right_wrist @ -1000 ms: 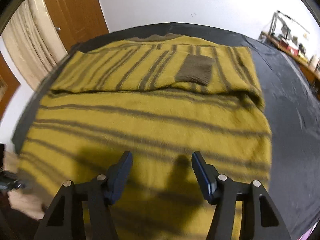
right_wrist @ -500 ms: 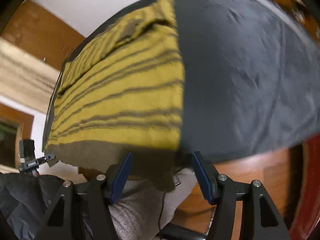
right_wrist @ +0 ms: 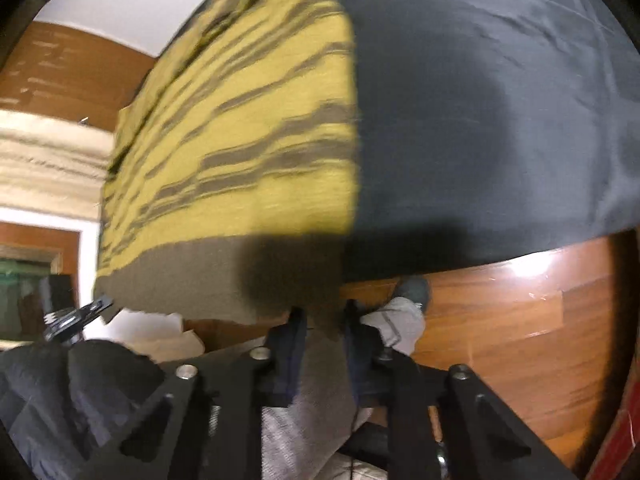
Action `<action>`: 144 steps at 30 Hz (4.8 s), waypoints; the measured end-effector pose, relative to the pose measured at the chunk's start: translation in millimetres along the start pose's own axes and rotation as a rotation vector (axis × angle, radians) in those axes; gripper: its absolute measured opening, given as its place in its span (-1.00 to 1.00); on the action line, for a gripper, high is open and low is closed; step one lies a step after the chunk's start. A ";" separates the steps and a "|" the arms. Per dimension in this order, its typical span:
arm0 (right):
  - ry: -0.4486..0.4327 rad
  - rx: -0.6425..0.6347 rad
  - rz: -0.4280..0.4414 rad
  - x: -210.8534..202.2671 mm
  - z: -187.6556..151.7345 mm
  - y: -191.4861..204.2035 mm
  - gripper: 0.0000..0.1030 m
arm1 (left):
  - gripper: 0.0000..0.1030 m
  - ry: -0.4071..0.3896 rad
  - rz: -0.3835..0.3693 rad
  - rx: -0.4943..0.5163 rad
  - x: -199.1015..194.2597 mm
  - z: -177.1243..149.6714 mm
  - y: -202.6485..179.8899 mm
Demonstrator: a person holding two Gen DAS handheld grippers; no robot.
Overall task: Fold clothes
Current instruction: 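Grasp the brown hem with the right gripper while the left gripper holds it, then lift and flip the folded sweater over with both grippers, then lower the flipped sweater onto the sheet and open both grippers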
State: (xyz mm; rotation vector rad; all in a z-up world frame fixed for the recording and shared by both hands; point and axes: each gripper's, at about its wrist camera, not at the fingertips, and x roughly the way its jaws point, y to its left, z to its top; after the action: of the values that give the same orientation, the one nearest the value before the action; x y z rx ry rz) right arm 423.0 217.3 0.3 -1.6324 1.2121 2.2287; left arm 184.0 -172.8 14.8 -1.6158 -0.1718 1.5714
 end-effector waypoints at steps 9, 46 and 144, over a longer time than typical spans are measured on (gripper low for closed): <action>-0.034 0.027 0.078 -22.0 -2.5 -7.1 -0.71 | -0.77 -0.005 0.000 -0.023 -0.7 -1.6 5.0; -0.126 -0.198 0.198 -36.0 28.2 58.4 -0.60 | -0.77 -0.107 0.004 0.006 -26.9 13.1 -23.7; -0.563 -0.465 -0.439 -35.1 343.6 149.1 -0.79 | -0.77 -0.471 0.097 -0.188 -32.7 372.8 -12.2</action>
State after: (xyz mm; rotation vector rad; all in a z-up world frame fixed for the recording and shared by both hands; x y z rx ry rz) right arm 102.6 355.6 140.8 -1.0893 0.1865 2.5029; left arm -142.1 -12.3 104.8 -1.3806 -0.5114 2.0445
